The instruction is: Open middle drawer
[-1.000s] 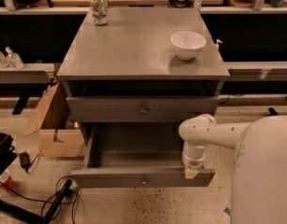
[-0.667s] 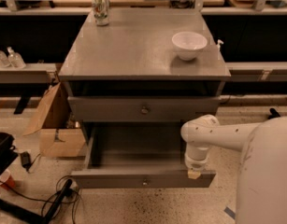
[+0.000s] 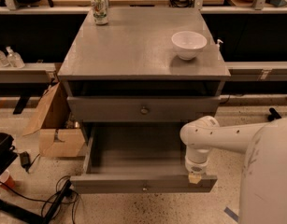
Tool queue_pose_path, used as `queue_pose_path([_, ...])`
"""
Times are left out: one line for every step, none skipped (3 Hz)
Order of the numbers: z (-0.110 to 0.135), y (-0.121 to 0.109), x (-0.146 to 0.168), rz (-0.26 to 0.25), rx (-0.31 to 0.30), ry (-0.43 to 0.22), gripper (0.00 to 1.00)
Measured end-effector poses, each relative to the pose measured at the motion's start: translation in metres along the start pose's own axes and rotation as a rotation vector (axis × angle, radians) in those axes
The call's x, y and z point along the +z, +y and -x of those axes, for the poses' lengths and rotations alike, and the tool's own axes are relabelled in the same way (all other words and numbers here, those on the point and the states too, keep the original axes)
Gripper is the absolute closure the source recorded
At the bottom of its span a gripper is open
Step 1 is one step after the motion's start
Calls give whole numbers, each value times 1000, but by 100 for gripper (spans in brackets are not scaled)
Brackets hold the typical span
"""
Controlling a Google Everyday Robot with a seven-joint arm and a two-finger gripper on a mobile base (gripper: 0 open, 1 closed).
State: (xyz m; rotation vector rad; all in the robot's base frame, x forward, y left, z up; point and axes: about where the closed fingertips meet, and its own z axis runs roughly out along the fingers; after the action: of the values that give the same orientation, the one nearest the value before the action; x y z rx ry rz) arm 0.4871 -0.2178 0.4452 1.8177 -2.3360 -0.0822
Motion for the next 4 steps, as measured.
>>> queue_pose_path([-5, 11, -2, 18, 19, 12, 100])
queue_pose_path([-5, 10, -2, 18, 19, 12, 98])
queue_pose_path([-5, 10, -2, 18, 19, 12, 85])
queue_pose_path([-5, 10, -2, 18, 19, 12, 62])
